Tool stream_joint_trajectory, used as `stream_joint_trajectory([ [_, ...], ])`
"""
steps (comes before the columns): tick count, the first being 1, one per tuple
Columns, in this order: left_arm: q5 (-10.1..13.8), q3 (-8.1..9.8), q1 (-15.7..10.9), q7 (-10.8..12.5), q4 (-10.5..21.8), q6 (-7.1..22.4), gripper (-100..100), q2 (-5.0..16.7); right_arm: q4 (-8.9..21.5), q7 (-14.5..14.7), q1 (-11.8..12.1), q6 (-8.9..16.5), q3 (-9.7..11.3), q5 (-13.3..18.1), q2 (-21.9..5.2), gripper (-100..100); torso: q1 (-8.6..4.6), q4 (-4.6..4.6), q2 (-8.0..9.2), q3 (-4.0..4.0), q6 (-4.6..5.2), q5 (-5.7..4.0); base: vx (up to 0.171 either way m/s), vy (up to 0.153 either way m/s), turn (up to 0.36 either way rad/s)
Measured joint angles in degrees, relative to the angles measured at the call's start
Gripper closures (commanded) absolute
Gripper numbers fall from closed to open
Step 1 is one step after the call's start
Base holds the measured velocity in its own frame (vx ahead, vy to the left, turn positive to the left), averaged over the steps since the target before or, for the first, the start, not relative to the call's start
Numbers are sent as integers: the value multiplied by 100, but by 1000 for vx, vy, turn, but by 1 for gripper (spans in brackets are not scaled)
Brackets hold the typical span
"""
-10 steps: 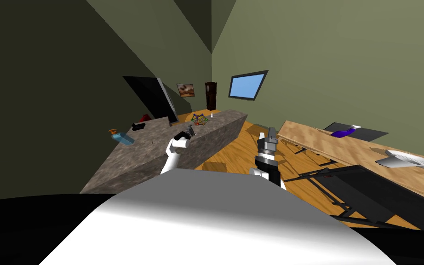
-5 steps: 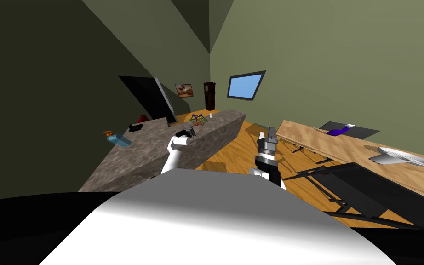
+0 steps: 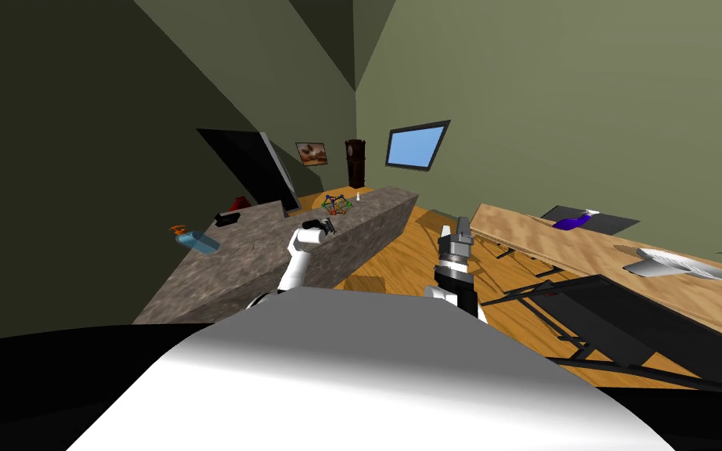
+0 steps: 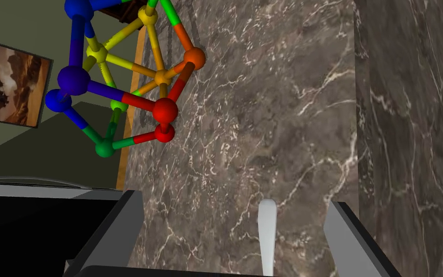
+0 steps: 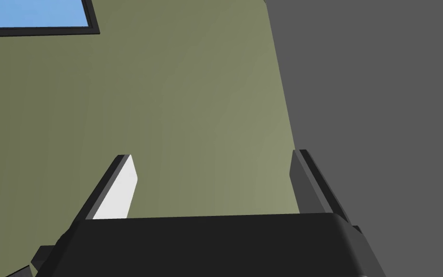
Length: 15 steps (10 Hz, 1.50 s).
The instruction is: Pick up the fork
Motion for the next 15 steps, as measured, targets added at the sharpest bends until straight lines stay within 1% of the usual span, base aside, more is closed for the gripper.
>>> stream_joint_trajectory([
  [4,165,33,-346,327,337,646,-100,50,0,0,0,0,0,0,0,0,4,-1,-3,-2,0,1,26,23,-8],
  [5,178,36,-355,347,350,753,-100,55,0,0,0,0,0,0,0,0,-1,0,1,0,-1,0,21,24,3],
  [6,217,37,-452,425,442,900,-100,68,0,0,0,0,0,0,0,0,3,0,-1,0,0,0,26,27,-7],
  [7,253,43,-496,481,503,1034,-100,83,0,0,0,0,0,0,0,0,4,0,-1,-1,-1,1,43,35,8],
  [10,372,41,-745,734,736,1509,-100,137,0,0,0,0,0,0,0,0,10,-1,-5,-3,-1,2,30,37,9],
  [15,572,31,-1012,1079,1037,2254,-100,235,0,0,0,0,0,0,0,0,6,-1,-3,-2,-1,2,31,36,24],
])
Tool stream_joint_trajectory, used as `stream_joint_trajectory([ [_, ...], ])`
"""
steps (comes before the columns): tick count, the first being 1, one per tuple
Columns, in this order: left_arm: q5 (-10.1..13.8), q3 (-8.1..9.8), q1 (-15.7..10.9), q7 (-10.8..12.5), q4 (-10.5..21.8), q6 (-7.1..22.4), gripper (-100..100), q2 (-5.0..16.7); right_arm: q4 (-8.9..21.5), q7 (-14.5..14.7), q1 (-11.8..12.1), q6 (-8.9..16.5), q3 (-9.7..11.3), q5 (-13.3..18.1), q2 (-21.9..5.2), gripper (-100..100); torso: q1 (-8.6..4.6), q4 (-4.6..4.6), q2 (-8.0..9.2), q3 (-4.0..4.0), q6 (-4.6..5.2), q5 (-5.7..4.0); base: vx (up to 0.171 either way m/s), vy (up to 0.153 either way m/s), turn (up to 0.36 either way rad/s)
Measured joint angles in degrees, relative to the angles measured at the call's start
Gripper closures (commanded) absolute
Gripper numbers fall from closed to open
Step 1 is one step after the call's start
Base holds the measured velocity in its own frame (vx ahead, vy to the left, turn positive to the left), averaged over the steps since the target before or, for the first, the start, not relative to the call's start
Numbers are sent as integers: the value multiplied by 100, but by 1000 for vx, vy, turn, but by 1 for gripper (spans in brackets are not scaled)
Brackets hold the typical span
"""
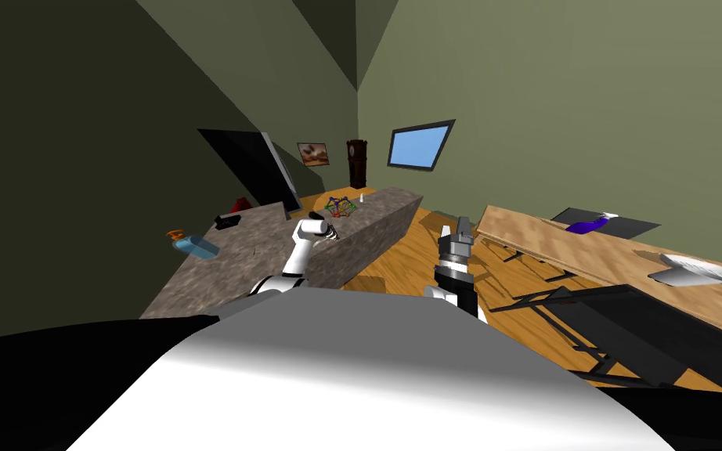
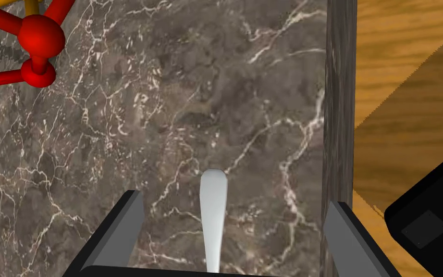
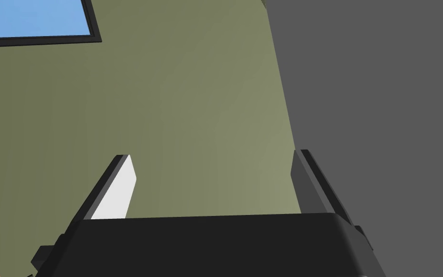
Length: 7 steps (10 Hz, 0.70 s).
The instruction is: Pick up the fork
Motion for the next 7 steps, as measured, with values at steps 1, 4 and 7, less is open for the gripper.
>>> stream_joint_trajectory([
  [1,60,-2,-67,76,71,171,-100,33,0,0,0,0,0,0,0,0,3,1,2,1,-1,0,40,58,60],
  [4,213,-34,-249,318,345,624,-100,104,0,0,0,0,0,0,0,0,11,-1,-3,-2,-1,2,44,59,49],
  [7,376,-54,-385,518,543,1039,-100,196,0,0,0,0,0,0,0,0,2,0,0,0,-1,1,33,40,44],
])
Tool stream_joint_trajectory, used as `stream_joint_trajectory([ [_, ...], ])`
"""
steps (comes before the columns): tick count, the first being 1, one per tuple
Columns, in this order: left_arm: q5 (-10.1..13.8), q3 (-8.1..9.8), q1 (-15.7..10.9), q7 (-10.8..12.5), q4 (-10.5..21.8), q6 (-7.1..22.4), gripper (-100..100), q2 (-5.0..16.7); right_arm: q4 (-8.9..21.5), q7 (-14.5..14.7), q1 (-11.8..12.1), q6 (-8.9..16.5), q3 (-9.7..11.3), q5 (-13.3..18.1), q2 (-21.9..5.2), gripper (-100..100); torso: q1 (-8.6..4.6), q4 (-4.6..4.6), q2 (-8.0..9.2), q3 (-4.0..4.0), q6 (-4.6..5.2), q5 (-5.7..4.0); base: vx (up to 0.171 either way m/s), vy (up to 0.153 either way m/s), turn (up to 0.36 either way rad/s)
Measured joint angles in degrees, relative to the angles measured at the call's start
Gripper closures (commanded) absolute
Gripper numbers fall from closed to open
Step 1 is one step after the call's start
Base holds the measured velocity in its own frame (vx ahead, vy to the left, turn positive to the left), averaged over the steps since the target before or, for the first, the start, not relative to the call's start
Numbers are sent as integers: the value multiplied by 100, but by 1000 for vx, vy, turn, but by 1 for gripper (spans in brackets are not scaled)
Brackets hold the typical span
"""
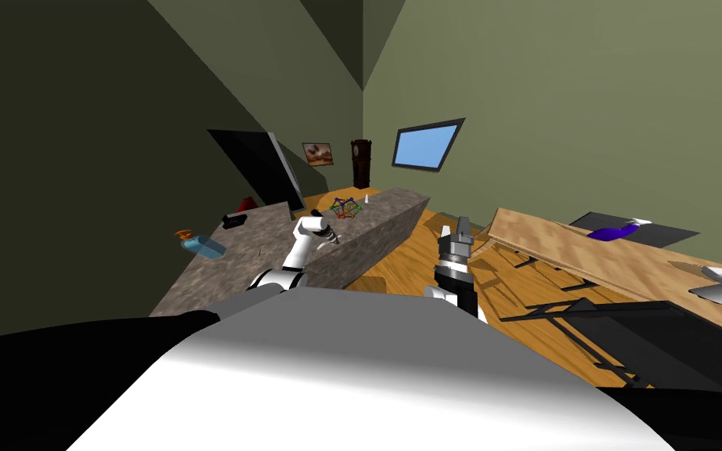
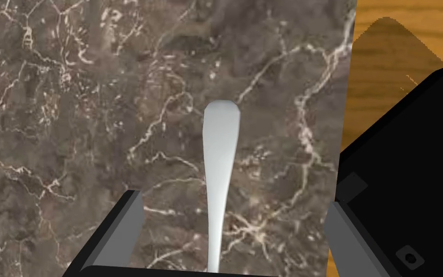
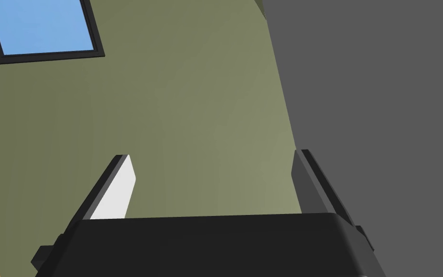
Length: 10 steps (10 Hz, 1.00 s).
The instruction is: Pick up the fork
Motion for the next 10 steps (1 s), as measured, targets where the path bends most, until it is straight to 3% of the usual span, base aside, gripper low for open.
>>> stream_joint_trajectory([
  [6,318,-98,-233,407,409,752,-100,174,0,0,0,0,0,0,0,0,4,0,3,1,0,1,31,47,55],
  [7,323,-100,-234,420,414,774,0,177,0,0,-1,0,0,0,0,0,-5,1,8,4,2,0,0,0,0],
  [8,322,-99,-234,419,413,772,-100,177,0,0,-1,0,1,0,0,0,-11,2,12,7,2,-2,-17,-46,-97],
  [10,395,50,-231,218,702,594,-100,328,0,0,-1,0,2,0,1,0,-43,5,23,13,4,-9,-26,-83,-73],
])
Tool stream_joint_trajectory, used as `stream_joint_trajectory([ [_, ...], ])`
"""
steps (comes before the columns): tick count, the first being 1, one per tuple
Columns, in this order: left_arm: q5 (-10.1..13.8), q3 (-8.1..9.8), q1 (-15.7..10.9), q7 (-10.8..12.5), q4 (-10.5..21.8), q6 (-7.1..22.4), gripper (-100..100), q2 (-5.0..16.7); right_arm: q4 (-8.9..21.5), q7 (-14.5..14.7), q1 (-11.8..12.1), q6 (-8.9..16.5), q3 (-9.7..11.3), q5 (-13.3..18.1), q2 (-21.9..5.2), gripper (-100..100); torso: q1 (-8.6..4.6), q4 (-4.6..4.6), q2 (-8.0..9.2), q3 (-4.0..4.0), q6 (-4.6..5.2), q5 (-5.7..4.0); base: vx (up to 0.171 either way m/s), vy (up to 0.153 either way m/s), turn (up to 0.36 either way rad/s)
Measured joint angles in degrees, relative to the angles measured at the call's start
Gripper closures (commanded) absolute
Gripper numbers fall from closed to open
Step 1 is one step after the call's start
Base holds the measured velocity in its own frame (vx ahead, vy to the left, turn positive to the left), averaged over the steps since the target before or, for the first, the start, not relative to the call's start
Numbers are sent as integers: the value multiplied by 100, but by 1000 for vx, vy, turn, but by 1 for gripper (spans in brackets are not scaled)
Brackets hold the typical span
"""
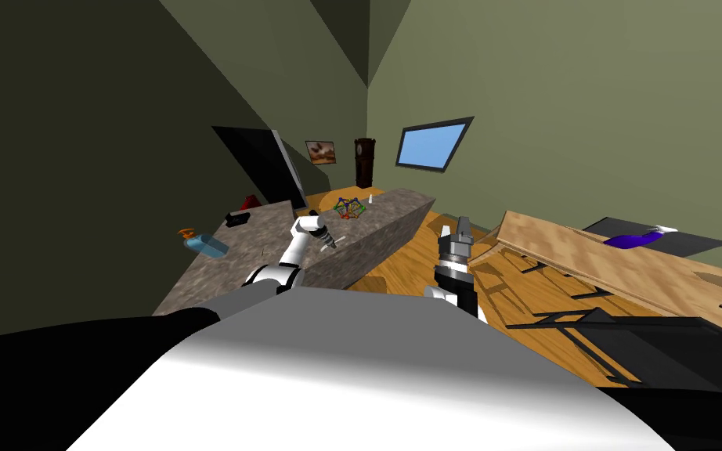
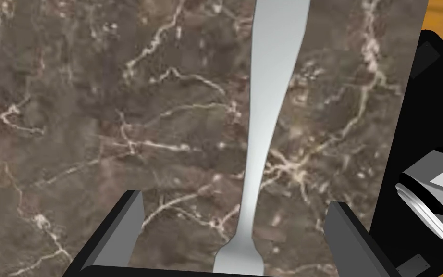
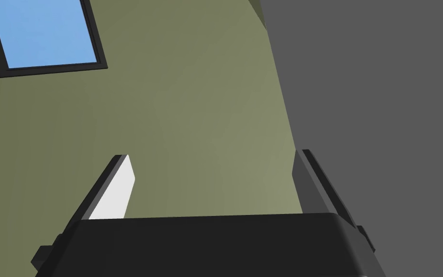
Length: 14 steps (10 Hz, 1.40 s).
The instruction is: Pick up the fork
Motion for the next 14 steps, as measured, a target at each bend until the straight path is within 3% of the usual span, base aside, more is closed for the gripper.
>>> stream_joint_trajectory([
  [7,213,458,-179,-640,1100,-589,-100,457,0,0,0,0,0,0,0,0,9,-6,-4,-5,1,6,-17,-55,-53],
  [8,216,466,-179,-660,1114,-611,100,465,0,0,0,0,-1,0,-1,0,19,-9,-11,-10,2,9,-3,-5,2],
  [12,218,461,-180,-665,1113,-602,100,459,0,0,1,0,-1,0,-1,0,33,-10,-21,-15,-3,12,0,0,0],
  [13,218,461,-179,-665,1113,-602,0,459,0,0,1,0,-1,0,-1,0,33,-10,-21,-15,-4,12,0,0,0],
  [14,218,461,-179,-665,1113,-602,100,459,0,0,1,0,-1,0,-1,0,33,-10,-21,-15,-4,11,21,44,106],
])
